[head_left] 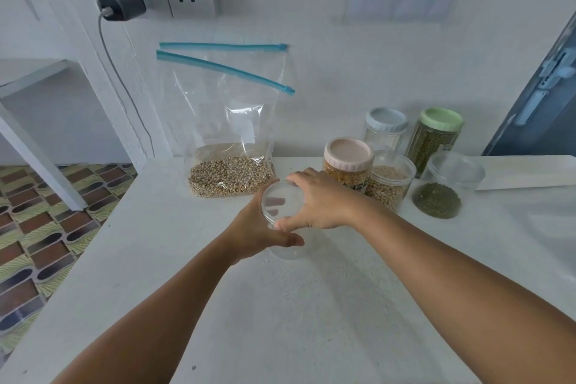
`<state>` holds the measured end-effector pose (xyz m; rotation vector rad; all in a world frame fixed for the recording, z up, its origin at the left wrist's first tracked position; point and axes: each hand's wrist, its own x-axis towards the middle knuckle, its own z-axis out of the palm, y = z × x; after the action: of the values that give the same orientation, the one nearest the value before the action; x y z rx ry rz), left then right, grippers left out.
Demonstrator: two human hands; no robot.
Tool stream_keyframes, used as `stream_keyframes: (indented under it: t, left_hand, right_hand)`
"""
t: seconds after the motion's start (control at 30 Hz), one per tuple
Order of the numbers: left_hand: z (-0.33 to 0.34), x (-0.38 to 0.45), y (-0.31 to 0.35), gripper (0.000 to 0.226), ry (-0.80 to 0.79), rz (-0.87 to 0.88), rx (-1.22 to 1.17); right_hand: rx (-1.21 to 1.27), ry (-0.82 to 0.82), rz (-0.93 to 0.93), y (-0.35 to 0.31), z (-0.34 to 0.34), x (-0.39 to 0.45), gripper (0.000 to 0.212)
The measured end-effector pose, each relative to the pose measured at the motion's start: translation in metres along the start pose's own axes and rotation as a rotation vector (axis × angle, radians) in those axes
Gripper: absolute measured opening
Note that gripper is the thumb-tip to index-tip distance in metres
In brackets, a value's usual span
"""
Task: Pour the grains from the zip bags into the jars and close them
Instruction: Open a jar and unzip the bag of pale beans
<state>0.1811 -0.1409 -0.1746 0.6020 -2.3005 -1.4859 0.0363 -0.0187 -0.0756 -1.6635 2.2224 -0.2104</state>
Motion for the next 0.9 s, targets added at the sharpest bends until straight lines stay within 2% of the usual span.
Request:
stream_keyframes:
  t: [0.07,0.13,0.23,0.3,0.53,0.63,0.77,0.83,0.9]
  left_hand:
    - [0.000,-0.001,0.001,0.128,-0.004,-0.011,0.009]
    - [0.000,-0.001,0.001,0.136,-0.008,-0.027,0.015]
    - [0.000,-0.003,0.000,0.138,-0.008,-0.041,0.008]
    - [0.000,-0.003,0.000,0.136,-0.006,-0.052,0.007]
    - [0.005,-0.004,0.004,0.128,0.000,-0.013,0.040]
    - [0.004,-0.003,0.001,0.132,0.003,-0.018,0.038]
    - [0.005,-0.003,-0.002,0.137,0.000,-0.032,0.064]
    - [0.005,-0.003,-0.001,0.137,0.000,-0.035,0.060]
    - [0.006,-0.005,0.002,0.135,0.002,-0.028,0.047]
  right_hand:
    - [-0.030,-0.032,0.043,-0.002,0.001,-0.001,0.118]
    - [-0.063,0.003,0.071,-0.005,0.005,-0.001,0.119]
    - [-0.058,0.104,0.051,-0.007,0.013,0.002,0.108]
    - [-0.036,0.109,0.031,-0.005,0.015,0.004,0.103]
    - [0.001,-0.042,-0.035,0.003,0.001,0.004,0.108]
    - [-0.036,-0.075,-0.017,-0.001,0.000,-0.001,0.110]
    - [-0.123,0.051,0.041,-0.009,0.010,-0.008,0.111]
    - [-0.136,0.119,0.034,-0.011,0.014,-0.007,0.101]
    - [-0.132,0.080,-0.012,-0.010,0.010,-0.007,0.097]
